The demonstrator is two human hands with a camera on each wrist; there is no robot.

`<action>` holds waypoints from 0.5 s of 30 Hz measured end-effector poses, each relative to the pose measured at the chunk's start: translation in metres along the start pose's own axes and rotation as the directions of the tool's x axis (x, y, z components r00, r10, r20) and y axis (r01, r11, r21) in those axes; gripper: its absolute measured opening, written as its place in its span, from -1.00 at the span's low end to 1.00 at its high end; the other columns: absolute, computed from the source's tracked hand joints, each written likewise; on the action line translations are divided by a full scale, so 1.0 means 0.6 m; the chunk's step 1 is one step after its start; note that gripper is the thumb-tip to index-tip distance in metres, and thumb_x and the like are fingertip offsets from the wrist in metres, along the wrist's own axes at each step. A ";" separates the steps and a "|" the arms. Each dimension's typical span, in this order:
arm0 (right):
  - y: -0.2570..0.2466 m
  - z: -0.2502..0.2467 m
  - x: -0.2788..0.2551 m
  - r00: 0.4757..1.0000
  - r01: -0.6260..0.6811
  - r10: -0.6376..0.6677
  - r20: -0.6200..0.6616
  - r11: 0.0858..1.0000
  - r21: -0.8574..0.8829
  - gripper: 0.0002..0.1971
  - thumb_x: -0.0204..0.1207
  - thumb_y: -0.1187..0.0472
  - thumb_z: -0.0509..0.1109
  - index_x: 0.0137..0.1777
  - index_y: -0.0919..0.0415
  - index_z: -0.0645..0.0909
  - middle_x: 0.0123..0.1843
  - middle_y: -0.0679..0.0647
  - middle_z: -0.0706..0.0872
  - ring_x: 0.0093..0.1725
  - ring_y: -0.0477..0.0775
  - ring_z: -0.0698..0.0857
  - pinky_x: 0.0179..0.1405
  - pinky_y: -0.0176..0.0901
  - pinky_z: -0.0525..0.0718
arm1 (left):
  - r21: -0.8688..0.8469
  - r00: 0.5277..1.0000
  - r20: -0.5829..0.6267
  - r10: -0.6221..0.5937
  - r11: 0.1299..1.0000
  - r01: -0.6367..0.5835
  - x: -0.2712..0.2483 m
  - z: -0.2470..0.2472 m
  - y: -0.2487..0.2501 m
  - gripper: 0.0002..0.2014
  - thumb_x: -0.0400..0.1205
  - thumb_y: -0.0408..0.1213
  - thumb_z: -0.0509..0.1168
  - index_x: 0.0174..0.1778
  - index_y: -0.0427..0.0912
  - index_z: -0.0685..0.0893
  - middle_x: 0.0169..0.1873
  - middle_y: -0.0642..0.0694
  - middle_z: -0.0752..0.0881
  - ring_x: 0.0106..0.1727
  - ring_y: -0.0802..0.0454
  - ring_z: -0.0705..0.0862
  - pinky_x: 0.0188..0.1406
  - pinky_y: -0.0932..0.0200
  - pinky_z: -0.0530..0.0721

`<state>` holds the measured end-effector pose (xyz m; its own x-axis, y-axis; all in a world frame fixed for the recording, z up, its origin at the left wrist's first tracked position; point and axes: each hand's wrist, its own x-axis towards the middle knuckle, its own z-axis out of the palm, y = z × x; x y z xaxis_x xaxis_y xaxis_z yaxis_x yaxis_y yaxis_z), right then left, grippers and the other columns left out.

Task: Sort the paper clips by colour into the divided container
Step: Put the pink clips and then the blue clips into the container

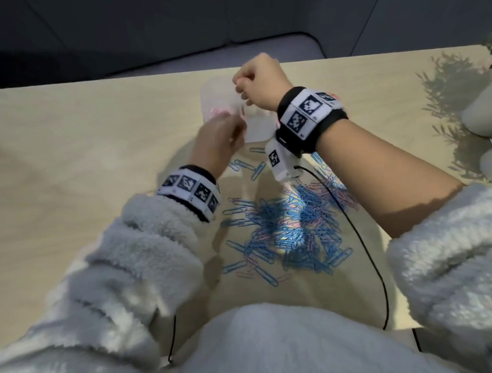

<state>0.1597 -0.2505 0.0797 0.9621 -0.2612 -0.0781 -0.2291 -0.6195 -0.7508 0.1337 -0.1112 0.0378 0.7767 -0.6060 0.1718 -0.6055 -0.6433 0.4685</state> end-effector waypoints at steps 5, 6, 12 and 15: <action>0.090 -0.048 -0.071 0.992 -0.096 0.109 -0.070 0.980 0.172 -0.81 0.51 0.41 0.23 -0.12 0.37 0.69 -0.32 0.14 0.68 -0.56 -0.23 0.62 -0.43 -0.25 0.68 | 0.132 0.997 0.001 -0.071 0.989 0.070 0.080 -0.029 -0.033 -0.73 0.57 -0.39 0.15 0.05 -0.33 0.71 0.03 -0.36 0.73 0.11 -0.29 0.63 0.13 -0.04 0.51; 0.116 -0.056 -0.090 0.990 -0.108 0.121 -0.075 0.983 0.151 -0.82 0.50 0.41 0.24 -0.14 0.34 0.69 -0.34 0.11 0.67 -0.59 -0.29 0.60 -0.42 -0.26 0.67 | 0.174 0.993 0.076 -0.088 0.982 0.074 0.089 -0.027 -0.036 -0.72 0.58 -0.39 0.14 0.08 -0.35 0.70 0.07 -0.38 0.73 0.14 -0.31 0.63 0.17 -0.07 0.54; 0.247 -0.086 -0.200 0.954 -0.285 0.288 -0.082 0.957 0.043 -0.68 0.52 0.44 0.26 -0.41 0.11 0.59 -0.44 -0.13 0.62 -0.59 -0.42 0.58 -0.49 -0.62 0.50 | 0.225 0.991 -0.012 0.130 0.966 -0.124 0.051 0.006 -0.015 -0.74 0.58 -0.41 0.12 0.02 -0.32 0.71 0.02 -0.32 0.74 0.07 -0.31 0.62 0.05 -0.13 0.57; 0.264 -0.084 -0.241 0.950 -0.309 0.302 -0.077 0.942 -0.126 -0.85 0.46 0.38 0.33 -0.15 0.26 0.75 -0.23 0.08 0.79 -0.26 -0.21 0.71 -0.15 -0.33 0.58 | 0.153 0.951 0.069 0.302 0.939 -0.309 0.016 0.046 0.005 -0.81 0.50 -0.49 0.26 -0.04 -0.27 0.72 0.15 -0.31 0.66 -0.02 -0.29 0.66 -0.05 -0.15 0.65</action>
<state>-0.0234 -0.3482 0.0049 0.8338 -0.4921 -0.2503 -0.5324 -0.5966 -0.6006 0.1344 -0.1319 0.0170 0.5436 -0.8028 0.2450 -0.8351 -0.4878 0.2542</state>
